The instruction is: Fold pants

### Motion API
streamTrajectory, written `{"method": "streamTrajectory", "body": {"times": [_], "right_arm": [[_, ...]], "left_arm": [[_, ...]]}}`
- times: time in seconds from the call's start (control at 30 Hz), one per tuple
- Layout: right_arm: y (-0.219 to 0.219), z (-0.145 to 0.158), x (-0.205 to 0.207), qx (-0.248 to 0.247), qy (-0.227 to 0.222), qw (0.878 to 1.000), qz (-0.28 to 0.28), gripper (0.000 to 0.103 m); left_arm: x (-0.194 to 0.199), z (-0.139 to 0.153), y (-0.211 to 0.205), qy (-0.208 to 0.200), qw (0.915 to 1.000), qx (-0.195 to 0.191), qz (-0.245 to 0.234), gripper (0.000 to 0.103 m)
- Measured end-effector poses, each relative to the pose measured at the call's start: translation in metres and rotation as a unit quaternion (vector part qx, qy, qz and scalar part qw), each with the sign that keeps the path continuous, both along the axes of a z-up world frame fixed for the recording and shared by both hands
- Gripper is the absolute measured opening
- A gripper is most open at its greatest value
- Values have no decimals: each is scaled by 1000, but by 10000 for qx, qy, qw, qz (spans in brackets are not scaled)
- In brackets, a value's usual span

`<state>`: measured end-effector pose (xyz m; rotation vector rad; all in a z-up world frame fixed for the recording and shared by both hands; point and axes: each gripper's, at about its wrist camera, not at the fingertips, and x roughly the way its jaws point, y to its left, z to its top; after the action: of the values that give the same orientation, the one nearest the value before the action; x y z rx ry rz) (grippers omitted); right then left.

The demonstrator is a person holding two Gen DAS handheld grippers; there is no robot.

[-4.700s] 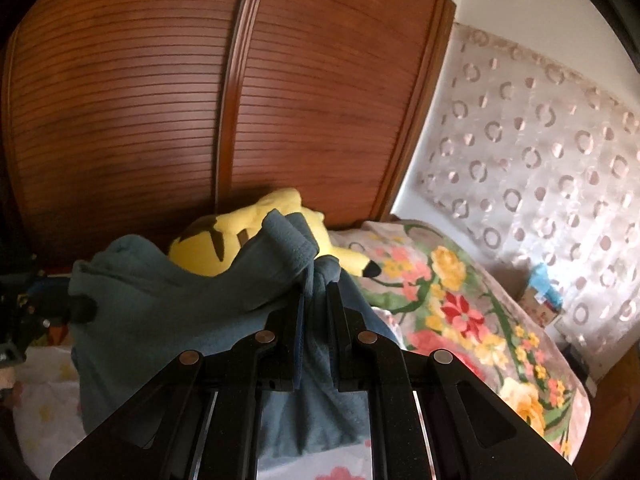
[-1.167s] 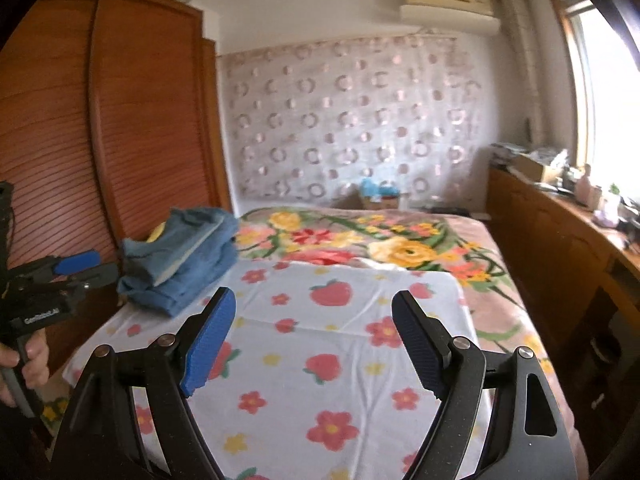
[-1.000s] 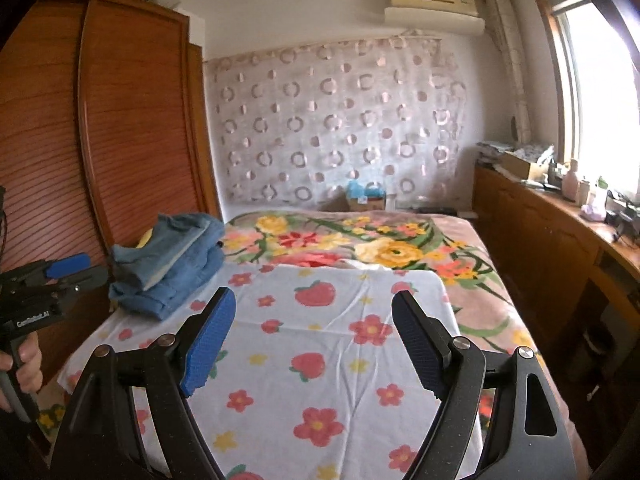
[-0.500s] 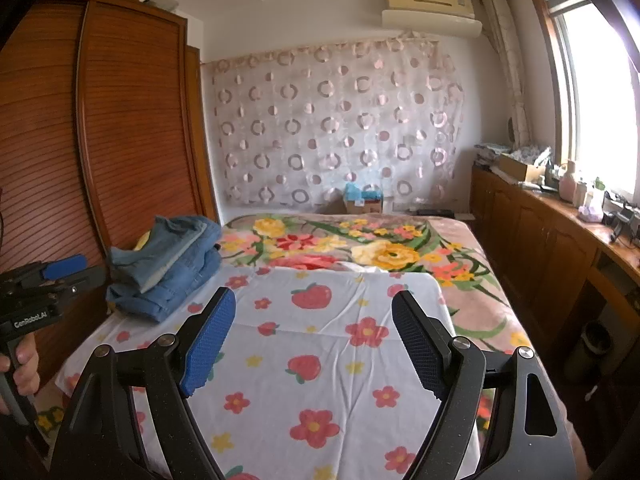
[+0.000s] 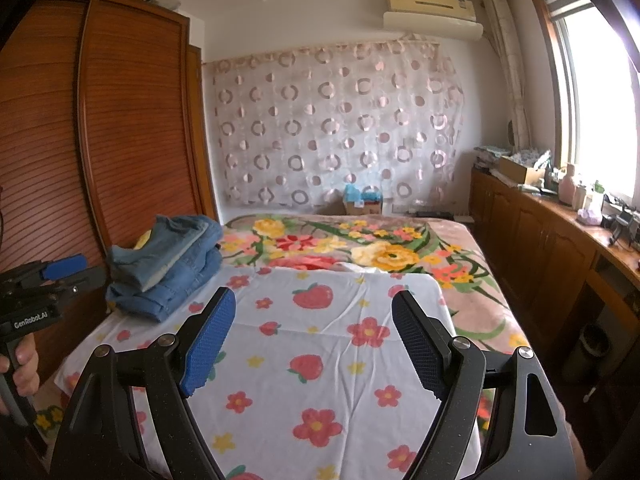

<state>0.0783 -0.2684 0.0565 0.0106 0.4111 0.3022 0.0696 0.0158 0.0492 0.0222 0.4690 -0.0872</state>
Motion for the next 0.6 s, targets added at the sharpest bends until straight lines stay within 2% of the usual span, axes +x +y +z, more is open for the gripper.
{"method": "streamTrajectory", "body": {"times": [0.6], "right_arm": [[1,1,0,-5,-10,10000,4,82]], "left_arm": [[-1,0,3,-8,10000,-10,0,55]]}}
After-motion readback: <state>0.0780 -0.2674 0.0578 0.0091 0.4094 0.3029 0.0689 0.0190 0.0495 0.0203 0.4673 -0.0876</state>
